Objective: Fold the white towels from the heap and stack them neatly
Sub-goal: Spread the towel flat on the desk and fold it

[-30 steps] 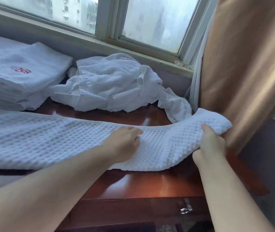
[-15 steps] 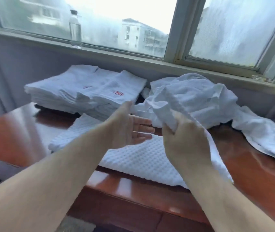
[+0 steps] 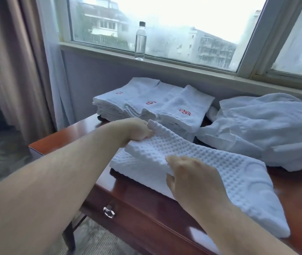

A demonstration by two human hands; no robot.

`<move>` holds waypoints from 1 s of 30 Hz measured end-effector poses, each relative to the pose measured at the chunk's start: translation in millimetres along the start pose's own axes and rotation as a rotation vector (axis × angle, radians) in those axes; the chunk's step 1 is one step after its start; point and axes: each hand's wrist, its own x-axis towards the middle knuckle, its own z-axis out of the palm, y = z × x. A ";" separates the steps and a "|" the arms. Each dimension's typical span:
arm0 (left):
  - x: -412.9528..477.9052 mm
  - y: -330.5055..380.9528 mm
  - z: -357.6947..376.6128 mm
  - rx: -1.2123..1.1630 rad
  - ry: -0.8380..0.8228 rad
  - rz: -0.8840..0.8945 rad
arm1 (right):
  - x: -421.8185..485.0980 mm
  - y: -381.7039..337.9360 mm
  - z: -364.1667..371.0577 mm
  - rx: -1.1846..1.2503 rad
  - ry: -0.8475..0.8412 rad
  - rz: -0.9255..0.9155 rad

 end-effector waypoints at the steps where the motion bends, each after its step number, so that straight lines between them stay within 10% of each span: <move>1: 3.8 -2.0 -4.6 0.128 0.007 -0.004 | 6.7 -3.6 1.9 -0.001 0.017 -0.013; 14: 30.0 -74.6 -2.2 0.405 0.377 0.008 | 37.4 -16.0 20.4 0.240 -0.296 -0.156; 30: 6.3 -35.1 9.1 0.356 0.567 0.084 | 23.4 77.8 28.3 -0.008 -0.443 0.485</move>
